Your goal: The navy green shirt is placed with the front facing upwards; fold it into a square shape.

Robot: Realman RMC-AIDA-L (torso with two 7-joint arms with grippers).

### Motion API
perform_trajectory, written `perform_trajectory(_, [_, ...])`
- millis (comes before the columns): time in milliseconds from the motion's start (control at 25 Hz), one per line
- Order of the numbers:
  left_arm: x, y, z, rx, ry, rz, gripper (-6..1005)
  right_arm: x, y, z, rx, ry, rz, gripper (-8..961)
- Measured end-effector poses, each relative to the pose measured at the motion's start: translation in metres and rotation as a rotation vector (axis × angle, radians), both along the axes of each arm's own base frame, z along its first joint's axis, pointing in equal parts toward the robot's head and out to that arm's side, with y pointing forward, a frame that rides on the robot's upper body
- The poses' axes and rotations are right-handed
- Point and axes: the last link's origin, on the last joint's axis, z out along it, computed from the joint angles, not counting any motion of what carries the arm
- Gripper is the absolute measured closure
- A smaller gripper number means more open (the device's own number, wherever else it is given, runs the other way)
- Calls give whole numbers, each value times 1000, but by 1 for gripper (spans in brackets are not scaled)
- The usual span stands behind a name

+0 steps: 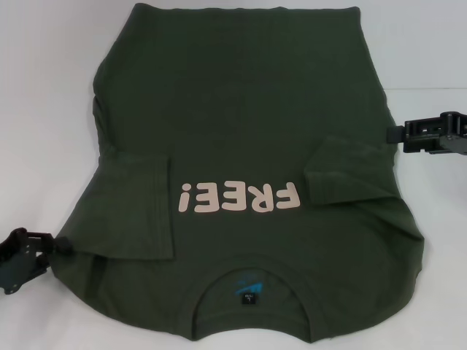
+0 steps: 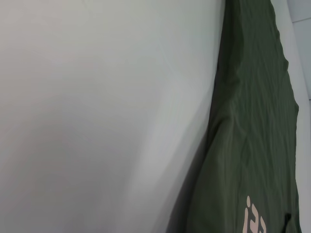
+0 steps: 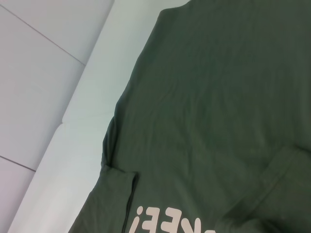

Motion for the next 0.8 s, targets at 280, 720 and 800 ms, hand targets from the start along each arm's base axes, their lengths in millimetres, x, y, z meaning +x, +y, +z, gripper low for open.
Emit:
perform_trajectory(280, [0,1,1,6,7,-12,941,0,-1,-1,-10,-7,-2,336])
perform_trajectory(720, [17,7,6,62,-22,-155,978,8,-10,3,-61,-53,31,337])
perform_trajectory(800, [20,9,8,62,-23,-171,978,12,-18,7,-112,-66,26,338])
